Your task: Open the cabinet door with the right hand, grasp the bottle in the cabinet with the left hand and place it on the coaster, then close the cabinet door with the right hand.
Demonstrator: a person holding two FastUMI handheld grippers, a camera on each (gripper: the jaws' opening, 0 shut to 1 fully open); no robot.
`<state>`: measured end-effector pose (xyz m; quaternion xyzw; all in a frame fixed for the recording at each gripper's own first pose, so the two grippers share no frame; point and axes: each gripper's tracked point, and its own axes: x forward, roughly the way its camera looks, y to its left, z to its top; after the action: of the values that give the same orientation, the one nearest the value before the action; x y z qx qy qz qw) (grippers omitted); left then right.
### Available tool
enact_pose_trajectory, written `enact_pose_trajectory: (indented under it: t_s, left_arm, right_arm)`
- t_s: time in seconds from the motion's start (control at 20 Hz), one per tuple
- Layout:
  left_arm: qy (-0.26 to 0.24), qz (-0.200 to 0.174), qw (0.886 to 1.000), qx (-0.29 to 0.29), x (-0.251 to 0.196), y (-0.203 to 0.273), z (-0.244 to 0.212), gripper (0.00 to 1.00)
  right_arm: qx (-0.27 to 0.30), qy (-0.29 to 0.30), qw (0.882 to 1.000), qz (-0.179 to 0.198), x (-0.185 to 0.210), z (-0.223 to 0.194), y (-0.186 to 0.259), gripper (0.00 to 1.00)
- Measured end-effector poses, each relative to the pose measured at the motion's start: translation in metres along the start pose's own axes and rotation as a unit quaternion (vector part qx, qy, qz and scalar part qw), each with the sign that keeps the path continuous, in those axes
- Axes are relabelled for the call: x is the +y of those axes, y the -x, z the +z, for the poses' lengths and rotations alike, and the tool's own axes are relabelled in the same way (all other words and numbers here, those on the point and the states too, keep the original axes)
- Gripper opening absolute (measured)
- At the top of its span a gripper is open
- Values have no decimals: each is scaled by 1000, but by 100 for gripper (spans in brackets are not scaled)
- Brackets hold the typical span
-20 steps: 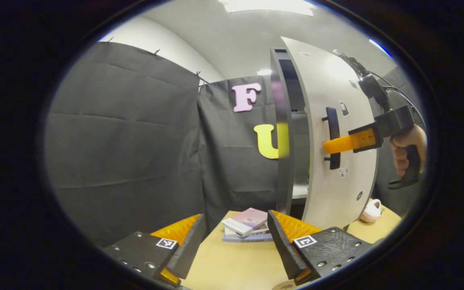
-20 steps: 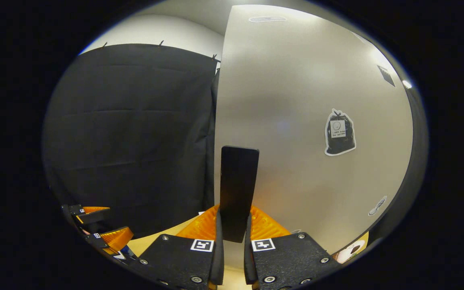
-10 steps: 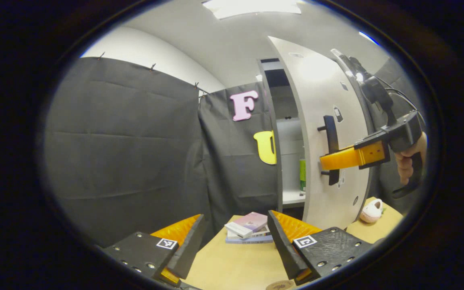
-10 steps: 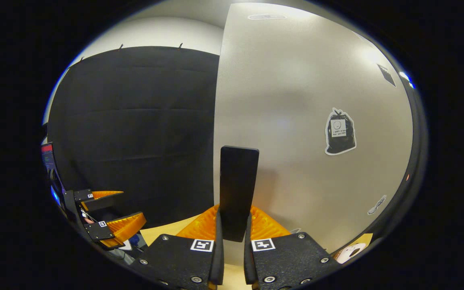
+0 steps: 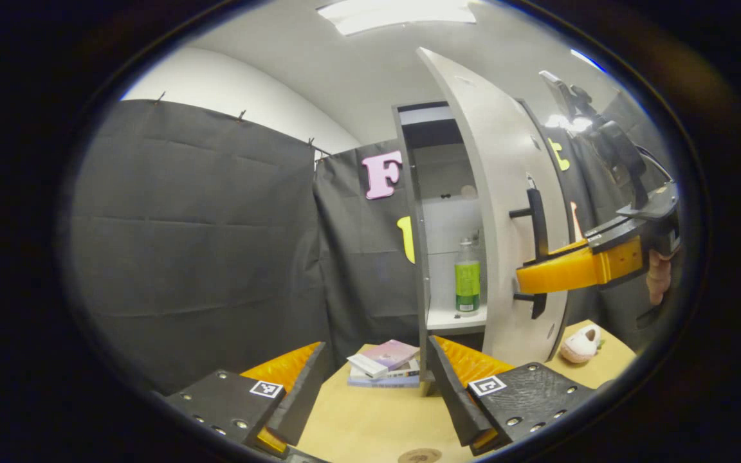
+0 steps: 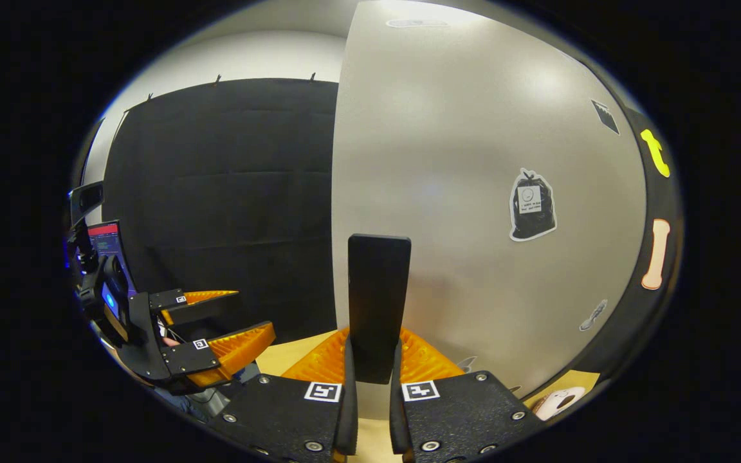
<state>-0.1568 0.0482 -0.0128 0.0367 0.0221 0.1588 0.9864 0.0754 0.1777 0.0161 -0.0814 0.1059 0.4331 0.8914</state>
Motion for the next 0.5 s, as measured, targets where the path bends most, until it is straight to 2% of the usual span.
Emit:
enact_pose_trajectory:
  t_s: [0.05,0.1,0.15,0.5]
  left_arm:
    - [-1,0,1000,1,-4,4,-2,89]
    - [-2,0,1000,3,-7,6,-3,82]
    - [-3,-2,1000,6,-12,7,-5,89]
    - [15,-28,999,11,-49,5,0,89]
  right_arm:
    - [-1,-1,1000,2,0,0,4,20]
    - [-2,-2,1000,4,1,0,8,20]
    - [-3,-4,1000,4,2,1,16,20]
    - [-10,-20,1000,-20,8,-3,73,20]
